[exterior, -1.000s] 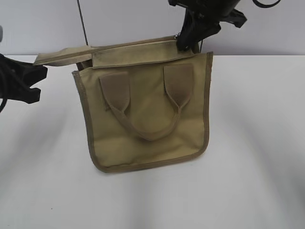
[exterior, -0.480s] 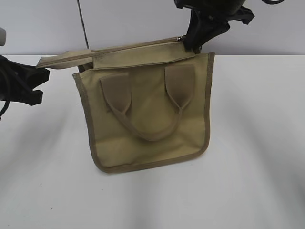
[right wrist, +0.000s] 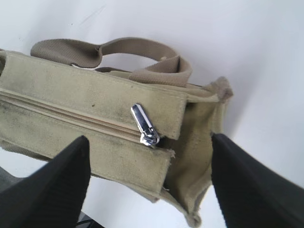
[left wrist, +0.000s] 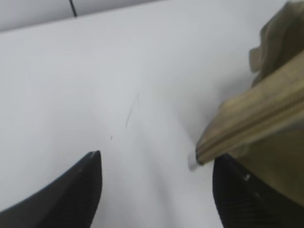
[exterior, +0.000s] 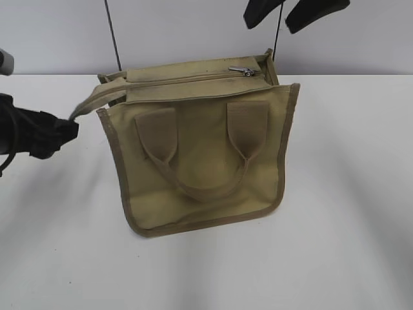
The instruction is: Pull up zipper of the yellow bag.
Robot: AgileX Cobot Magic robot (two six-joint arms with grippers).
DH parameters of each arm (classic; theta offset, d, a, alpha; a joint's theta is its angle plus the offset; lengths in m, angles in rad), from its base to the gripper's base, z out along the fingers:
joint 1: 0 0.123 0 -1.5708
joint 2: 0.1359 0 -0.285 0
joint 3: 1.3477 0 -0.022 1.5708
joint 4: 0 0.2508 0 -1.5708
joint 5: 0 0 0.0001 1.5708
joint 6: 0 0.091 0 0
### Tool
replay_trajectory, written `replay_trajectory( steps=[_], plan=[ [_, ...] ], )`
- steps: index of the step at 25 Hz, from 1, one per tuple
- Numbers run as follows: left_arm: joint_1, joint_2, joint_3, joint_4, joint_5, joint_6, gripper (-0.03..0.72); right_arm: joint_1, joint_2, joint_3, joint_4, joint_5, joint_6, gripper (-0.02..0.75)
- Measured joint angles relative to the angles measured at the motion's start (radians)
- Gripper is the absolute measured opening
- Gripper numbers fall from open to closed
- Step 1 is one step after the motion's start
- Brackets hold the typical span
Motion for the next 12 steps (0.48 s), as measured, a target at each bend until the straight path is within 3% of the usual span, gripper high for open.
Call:
replay_trajectory(
  steps=[4,8,10,12],
  plan=[
    [-0.098,-0.004,0.0,-0.059,0.263,-0.063,0.545,0.0,-0.089,0.0,-0.098,0.0,0.01,0.578],
    [-0.215,-0.004,0.0,-0.217,0.489,-0.056,0.47,0.0,-0.186,0.0,-0.197,0.0,0.024,0.577],
    [-0.262,-0.009,-0.002,-0.311,0.6,0.022,0.418,0.0,-0.236,0.0,-0.227,0.0,0.025,0.575],
    [-0.29,-0.03,-0.027,-0.453,0.718,0.175,0.39,0.0,-0.289,0.0,-0.237,0.0,0.025,0.568]
  ],
)
